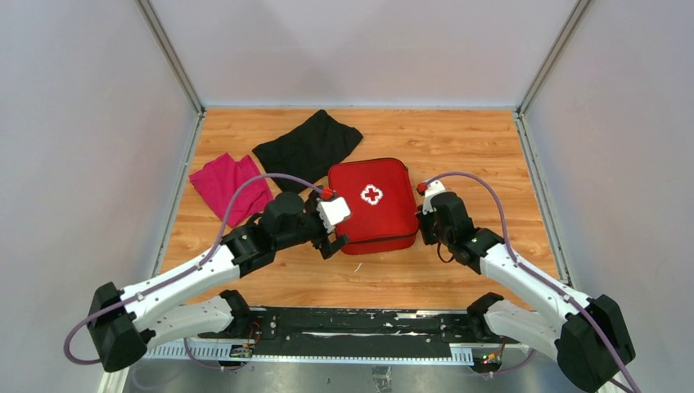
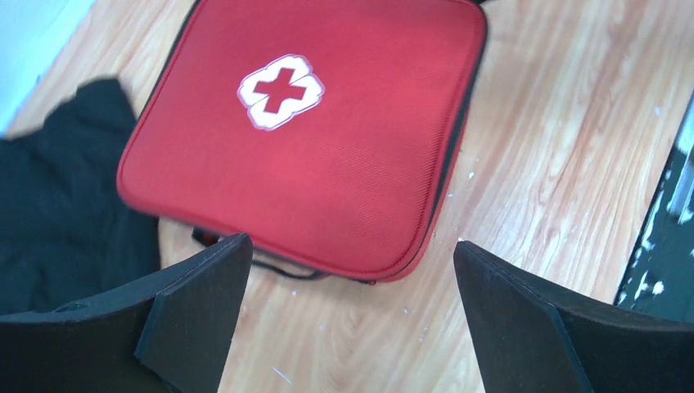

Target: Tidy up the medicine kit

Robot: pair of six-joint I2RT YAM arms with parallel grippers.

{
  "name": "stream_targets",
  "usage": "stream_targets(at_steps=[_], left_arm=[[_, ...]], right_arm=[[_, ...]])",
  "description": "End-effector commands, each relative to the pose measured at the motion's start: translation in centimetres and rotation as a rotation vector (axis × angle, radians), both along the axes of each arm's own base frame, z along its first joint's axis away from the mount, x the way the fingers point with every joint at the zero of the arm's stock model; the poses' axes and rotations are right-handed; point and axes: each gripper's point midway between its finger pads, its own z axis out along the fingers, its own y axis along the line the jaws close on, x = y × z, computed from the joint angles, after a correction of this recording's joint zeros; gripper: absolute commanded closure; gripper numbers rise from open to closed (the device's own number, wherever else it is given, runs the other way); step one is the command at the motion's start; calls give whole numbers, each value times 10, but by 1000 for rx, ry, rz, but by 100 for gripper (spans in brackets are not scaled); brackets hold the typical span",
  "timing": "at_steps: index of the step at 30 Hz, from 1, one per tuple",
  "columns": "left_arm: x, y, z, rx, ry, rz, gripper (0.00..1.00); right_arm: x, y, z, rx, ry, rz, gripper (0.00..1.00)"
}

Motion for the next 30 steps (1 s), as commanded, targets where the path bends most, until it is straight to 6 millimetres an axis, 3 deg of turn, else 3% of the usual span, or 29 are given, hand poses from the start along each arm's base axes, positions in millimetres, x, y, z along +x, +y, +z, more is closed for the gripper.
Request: stream_targets(at_steps=[1, 12, 23, 30], left_arm=[[-5, -29, 1, 137, -204, -270, 0], [-17, -49, -58, 315, -234, -392, 4], [13, -40, -80, 450, -201, -183, 26], [15, -44, -97, 440, -121, -126, 46]], right_arm=[[7, 19, 21, 93, 3, 104, 100], [-1, 16, 14, 104, 46, 111, 100], [-12, 8, 5, 118, 98, 48, 100], [-25, -4, -4, 89, 172, -15, 100]])
